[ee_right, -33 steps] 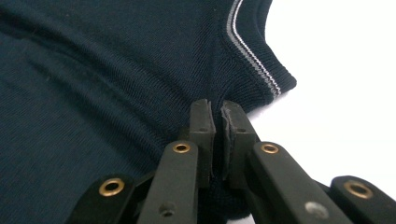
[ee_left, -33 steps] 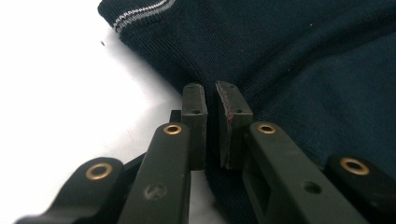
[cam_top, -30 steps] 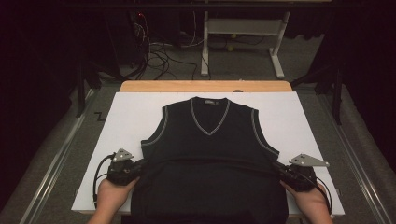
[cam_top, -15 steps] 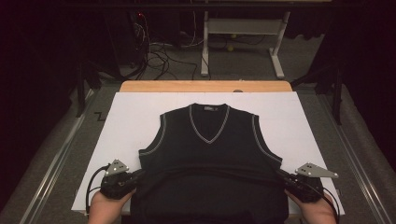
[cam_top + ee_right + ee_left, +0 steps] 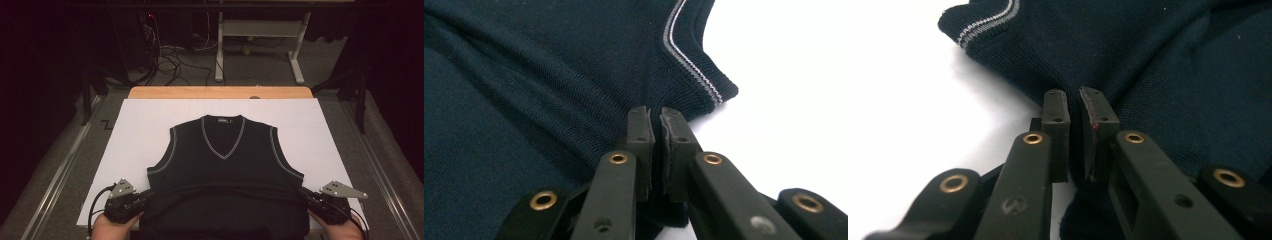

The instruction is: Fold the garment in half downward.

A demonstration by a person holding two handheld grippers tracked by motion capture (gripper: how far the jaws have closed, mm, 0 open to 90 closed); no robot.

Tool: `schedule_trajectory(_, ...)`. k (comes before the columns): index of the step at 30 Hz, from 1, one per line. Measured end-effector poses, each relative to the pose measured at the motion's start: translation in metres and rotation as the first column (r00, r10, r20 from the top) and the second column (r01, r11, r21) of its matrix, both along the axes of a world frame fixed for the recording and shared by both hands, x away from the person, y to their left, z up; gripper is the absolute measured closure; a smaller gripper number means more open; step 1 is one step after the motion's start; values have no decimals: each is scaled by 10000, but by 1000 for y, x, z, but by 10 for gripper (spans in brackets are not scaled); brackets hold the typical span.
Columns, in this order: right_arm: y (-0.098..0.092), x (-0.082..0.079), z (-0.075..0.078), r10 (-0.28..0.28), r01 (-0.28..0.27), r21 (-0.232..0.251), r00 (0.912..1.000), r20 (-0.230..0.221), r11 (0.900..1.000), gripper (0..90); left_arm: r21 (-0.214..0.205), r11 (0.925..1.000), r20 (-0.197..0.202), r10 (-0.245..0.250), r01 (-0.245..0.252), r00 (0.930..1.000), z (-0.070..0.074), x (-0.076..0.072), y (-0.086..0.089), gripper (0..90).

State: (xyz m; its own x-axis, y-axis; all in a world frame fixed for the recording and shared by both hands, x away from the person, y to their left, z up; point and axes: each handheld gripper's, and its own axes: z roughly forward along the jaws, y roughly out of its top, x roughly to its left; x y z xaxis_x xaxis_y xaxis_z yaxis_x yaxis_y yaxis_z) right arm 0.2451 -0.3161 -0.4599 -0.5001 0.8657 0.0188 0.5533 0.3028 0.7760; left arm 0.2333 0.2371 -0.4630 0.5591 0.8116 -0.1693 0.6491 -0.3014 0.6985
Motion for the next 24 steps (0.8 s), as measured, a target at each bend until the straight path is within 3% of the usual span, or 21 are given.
schedule_trajectory(18, 0, -9, 0, 90, -90, 51, 10000, -27, 9999, 837, -36, 10000, 107, -24, 25, 9999, 0, -8, 4, 785)
schedule_trajectory(22, -2, -8, 2, 76, -81, 209, 9996, 265, 9997, 700, -308, 9995, 295, 73, -64, 9995, 0, -7, 7, 669)
schedule_trajectory(23, -2, -8, 2, 76, -81, 209, 9996, 265, 9997, 700, -308, 9995, 295, 73, -64, 9995, 0, -7, 7, 631)
schedule_trajectory(24, -4, -7, 3, -139, 118, 463, 9989, 448, 9989, 623, -443, 9989, 351, 175, -159, 9992, 1, -6, 8, 595)
